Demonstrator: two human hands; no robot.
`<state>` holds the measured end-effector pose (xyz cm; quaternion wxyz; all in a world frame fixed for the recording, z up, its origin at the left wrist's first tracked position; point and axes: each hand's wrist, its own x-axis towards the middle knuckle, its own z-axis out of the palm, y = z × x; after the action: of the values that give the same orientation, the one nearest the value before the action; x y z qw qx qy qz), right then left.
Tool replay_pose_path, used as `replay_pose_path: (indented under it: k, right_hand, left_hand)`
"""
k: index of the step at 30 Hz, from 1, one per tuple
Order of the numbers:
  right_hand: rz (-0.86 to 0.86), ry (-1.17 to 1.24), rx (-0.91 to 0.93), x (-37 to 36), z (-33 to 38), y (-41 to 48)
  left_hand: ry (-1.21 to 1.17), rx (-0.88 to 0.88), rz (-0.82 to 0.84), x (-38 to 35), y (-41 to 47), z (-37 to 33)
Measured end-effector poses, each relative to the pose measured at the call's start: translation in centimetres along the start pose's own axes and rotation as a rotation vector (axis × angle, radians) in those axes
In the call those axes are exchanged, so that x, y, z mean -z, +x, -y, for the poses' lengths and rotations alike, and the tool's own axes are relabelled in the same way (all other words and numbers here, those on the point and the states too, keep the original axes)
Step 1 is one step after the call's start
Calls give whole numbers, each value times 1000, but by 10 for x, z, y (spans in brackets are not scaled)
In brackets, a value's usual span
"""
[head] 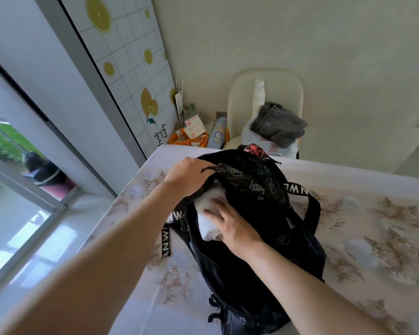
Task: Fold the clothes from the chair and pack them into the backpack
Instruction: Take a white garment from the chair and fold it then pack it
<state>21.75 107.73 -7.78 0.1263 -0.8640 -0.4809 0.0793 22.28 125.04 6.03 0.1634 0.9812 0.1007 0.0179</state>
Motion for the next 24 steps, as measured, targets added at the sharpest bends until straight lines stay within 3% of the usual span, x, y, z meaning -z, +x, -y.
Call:
replay_pose_path:
  k: [3,6,11,16,24]
  right_hand:
    - [-65,-158,-174,-2,8,14]
    - [-191,38,-388,-22,22,-1]
    - [-308,82,-339,-34,12,34]
    - [-3,59,-389,-7,17,82]
    - [-148,162,-236,-6,13,14]
  left_hand:
    - [-10,-1,14,2,3,2]
    - [-37,14,7,4,5,3]
    - [-102,-7,-59,2,5,0]
    - [-129,-19,-54,10,1,-4]
    - [-42,6,44,5,-5,-13]
